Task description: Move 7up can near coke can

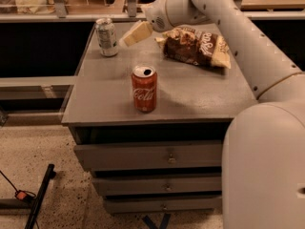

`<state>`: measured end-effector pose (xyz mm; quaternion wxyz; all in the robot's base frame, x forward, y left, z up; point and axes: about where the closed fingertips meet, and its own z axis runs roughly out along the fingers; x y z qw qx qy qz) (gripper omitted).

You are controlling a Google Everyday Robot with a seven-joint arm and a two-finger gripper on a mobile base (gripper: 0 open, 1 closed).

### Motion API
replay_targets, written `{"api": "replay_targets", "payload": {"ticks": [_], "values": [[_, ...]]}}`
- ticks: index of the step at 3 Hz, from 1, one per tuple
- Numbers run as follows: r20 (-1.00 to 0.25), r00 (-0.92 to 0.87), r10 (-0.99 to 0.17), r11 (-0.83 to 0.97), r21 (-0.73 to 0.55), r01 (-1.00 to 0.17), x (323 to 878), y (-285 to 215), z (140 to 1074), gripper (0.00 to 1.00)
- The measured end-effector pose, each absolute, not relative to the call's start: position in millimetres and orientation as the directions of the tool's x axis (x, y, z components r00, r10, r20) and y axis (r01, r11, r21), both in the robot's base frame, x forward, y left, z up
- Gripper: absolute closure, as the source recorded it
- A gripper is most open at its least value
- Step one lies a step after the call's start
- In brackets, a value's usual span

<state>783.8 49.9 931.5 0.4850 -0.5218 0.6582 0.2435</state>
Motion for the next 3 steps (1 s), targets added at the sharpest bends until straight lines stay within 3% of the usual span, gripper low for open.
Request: {"api": "replay_targets", "payload": {"ticks": [3], "values": [[-0.938,-0.021,-0.346,0.379,-0.119,-0.918,806.1,82.8,906.7,0.0]]}}
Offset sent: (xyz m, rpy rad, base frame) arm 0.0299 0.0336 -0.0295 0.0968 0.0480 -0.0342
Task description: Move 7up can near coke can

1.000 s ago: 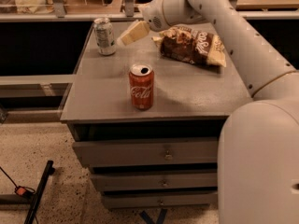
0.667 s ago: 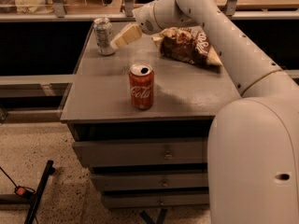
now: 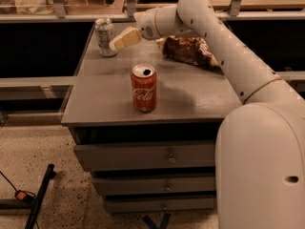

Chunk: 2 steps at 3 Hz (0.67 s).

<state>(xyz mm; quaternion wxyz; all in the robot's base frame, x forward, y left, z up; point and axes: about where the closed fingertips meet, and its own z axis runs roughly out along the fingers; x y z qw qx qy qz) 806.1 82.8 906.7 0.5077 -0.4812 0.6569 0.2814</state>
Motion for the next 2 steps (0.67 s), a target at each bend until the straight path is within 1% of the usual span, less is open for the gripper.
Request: {"api": "replay_targets", "payload": {"ticks": [1,2], "values": [[-0.946,-0.002,-0.323,0.393,-0.133,-0.91,805.8,90.4,908.8,0.0],[-0.945,0.005,-0.327,0.417,-0.149,-0.897,806.0,100.7,910.4,0.0]]}}
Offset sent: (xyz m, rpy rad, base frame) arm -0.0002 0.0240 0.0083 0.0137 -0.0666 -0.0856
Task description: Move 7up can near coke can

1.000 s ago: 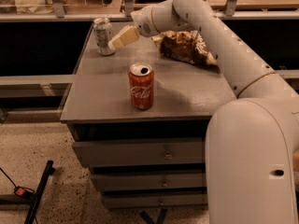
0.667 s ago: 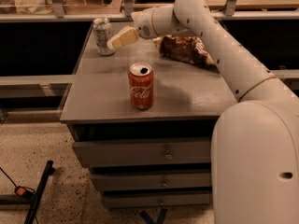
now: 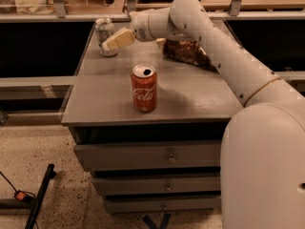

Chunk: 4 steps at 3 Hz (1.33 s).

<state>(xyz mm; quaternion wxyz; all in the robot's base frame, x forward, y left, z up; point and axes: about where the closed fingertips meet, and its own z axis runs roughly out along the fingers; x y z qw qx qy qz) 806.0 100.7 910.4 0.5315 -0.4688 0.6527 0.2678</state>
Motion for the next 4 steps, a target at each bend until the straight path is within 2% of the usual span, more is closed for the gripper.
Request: {"api": "replay_targets", "payload": {"ticks": [2,3,4], "values": [[-0.942,-0.009,-0.335,0.399,-0.134,-0.907,811.6,122.5,901.6,0.0],[-0.941,-0.006,-0.338,0.374,-0.129,-0.918,812.7,133.3,897.5,0.18],[-0.942,-0.012,-0.336,0.363,-0.118,-0.924,813.7,138.6,893.2,0.41]]}}
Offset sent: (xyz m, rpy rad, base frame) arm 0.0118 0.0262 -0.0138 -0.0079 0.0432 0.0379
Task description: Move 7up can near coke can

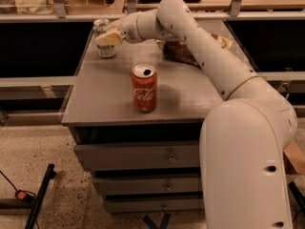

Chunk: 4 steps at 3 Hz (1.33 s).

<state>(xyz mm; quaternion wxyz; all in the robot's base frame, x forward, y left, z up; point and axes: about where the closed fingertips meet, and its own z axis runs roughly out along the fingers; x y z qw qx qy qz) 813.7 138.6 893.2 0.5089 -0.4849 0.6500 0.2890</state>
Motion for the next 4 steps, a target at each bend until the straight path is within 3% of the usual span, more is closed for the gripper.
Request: {"api": "replay_targets", "payload": {"ticks": [2,3,4], "values": [[-0.942,-0.031,-0.334,0.334,-0.088,-0.938,815.6,133.6,892.5,0.87],[-0.943,0.002,-0.334,0.268,-0.097,-0.959,807.1,101.9,904.1,1.0],[-0.943,0.047,-0.329,0.188,-0.115,-0.975,778.6,55.0,916.8,1.0]]}}
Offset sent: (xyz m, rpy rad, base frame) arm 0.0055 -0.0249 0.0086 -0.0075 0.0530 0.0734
